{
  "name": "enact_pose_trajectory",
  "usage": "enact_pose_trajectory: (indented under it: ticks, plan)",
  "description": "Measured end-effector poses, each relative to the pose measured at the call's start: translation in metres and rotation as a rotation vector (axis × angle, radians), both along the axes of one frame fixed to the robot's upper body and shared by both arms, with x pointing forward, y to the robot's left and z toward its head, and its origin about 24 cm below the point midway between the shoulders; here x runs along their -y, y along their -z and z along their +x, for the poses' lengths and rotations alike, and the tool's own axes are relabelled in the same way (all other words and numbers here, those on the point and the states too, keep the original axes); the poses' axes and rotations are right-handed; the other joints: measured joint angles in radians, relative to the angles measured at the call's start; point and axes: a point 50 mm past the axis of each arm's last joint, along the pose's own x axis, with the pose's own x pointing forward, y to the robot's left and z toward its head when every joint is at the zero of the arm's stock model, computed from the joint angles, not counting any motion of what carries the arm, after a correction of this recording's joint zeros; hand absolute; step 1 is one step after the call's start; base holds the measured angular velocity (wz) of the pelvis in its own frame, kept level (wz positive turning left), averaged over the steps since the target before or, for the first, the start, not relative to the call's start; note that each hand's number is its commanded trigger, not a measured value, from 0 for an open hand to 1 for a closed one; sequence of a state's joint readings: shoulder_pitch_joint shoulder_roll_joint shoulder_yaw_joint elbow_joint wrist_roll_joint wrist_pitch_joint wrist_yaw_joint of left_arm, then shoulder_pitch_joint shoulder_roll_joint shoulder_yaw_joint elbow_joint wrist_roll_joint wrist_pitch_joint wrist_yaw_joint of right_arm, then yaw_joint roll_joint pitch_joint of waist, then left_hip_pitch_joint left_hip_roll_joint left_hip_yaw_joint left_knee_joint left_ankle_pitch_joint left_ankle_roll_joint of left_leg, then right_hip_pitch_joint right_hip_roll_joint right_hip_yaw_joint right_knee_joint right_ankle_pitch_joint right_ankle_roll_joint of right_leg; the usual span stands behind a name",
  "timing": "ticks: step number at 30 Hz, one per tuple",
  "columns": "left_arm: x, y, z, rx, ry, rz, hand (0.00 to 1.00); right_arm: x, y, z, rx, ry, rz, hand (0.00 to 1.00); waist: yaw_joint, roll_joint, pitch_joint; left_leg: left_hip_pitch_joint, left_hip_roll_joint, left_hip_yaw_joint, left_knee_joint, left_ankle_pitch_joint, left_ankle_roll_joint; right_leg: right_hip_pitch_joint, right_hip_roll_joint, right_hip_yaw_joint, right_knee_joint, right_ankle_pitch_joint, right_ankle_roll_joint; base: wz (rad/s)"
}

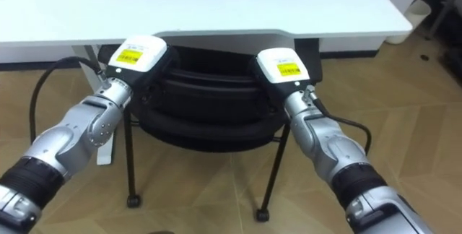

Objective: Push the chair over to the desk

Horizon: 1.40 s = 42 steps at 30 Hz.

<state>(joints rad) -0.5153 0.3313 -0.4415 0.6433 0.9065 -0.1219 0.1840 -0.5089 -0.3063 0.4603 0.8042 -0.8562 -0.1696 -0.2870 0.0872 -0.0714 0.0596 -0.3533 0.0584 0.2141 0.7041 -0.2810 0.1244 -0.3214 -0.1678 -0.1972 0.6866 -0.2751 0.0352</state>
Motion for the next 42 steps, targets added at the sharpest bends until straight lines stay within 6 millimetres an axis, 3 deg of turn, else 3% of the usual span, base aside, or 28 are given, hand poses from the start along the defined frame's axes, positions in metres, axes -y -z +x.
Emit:
enact_pose_trajectory:
  ticks: [5,10,15,20,21,22,26,29,32,35,40,42]
  plan:
    - [-0.002,-0.004,0.001,0.026,-0.004,0.000,1.00,-0.003,-0.005,0.004,0.010,-0.013,-0.005,1.00,0.007,-0.013,-0.0036,-0.007,-0.007,-0.029,-0.050,0.029,-0.048,-0.002,0.017,-0.011,-0.050,0.028,-0.018,0.06]
    - [-0.003,-0.004,0.001,0.036,-0.010,-0.001,1.00,-0.005,-0.008,0.007,-0.002,-0.021,-0.010,1.00,0.007,-0.025,-0.0026,0.000,-0.019,-0.062,-0.061,0.037,-0.058,0.007,0.030,-0.009,-0.050,0.036,-0.025,0.07]
    - [-0.004,-0.007,0.002,0.050,-0.010,0.005,1.00,-0.006,-0.009,0.008,-0.003,-0.023,-0.007,1.00,-0.003,-0.030,-0.0008,-0.005,-0.019,-0.118,-0.068,0.045,-0.070,0.036,0.046,-0.052,-0.074,0.024,-0.044,0.16]
    - [-0.004,-0.008,0.002,0.055,-0.012,0.006,1.00,-0.006,-0.011,0.009,-0.001,-0.024,-0.007,1.00,-0.011,-0.035,-0.0023,0.001,-0.020,-0.142,-0.084,0.054,-0.088,0.047,0.048,-0.078,-0.075,0.007,-0.063,0.11]
    - [-0.005,-0.007,0.002,0.050,-0.014,0.007,0.39,-0.006,-0.011,0.009,-0.010,-0.026,-0.011,0.25,-0.015,-0.035,-0.0019,0.010,-0.020,-0.152,-0.084,0.052,-0.093,0.060,0.052,-0.086,-0.075,-0.001,-0.068,0.21]
    - [-0.005,-0.006,0.002,0.046,-0.015,0.007,0.00,-0.006,-0.010,0.008,-0.015,-0.027,-0.014,0.00,-0.017,-0.034,-0.0019,0.013,-0.020,-0.159,-0.084,0.051,-0.098,0.066,0.053,-0.092,-0.076,-0.005,-0.071,0.26]
    - [-0.004,-0.003,0.000,0.036,-0.021,0.005,0.00,-0.006,-0.009,0.008,-0.033,-0.027,-0.013,0.00,-0.043,-0.023,-0.0041,0.010,-0.011,-0.196,-0.045,0.045,-0.120,0.103,0.063,-0.144,-0.072,-0.043,-0.090,0.29]
    - [-0.001,0.007,-0.004,-0.005,-0.061,-0.018,0.00,-0.005,-0.007,0.008,-0.098,-0.004,0.017,0.00,-0.051,-0.007,-0.0081,0.025,0.016,-0.181,-0.009,0.047,-0.123,0.148,0.072,-0.159,-0.075,-0.061,-0.099,0.15]
    - [0.001,0.012,-0.006,-0.033,-0.117,-0.094,0.00,-0.006,-0.007,0.009,-0.126,0.012,0.049,0.00,-0.053,0.003,-0.0109,0.070,0.008,-0.161,-0.079,0.047,-0.122,0.159,0.064,-0.156,-0.081,-0.063,-0.099,0.00]
    - [-0.002,0.012,-0.006,-0.057,-0.143,-0.142,0.00,-0.009,-0.006,0.009,-0.131,0.023,0.063,0.00,-0.051,0.004,-0.0122,0.099,-0.002,-0.160,-0.142,0.066,-0.132,0.170,0.065,-0.151,-0.114,-0.042,-0.095,-0.02]
    - [-0.002,0.012,-0.005,-0.094,-0.164,-0.192,0.00,-0.010,-0.006,0.008,-0.148,0.031,0.081,0.00,-0.052,0.013,-0.0248,0.126,-0.008,-0.159,-0.246,0.117,-0.134,0.195,0.082,-0.157,-0.210,0.010,-0.098,0.00]
    - [0.001,0.012,-0.005,-0.105,-0.176,-0.207,0.00,-0.010,-0.007,0.007,-0.161,0.035,0.081,0.00,-0.051,0.011,-0.0309,0.139,-0.021,-0.159,-0.295,0.142,-0.135,0.199,0.082,-0.160,-0.244,0.026,-0.094,0.04]
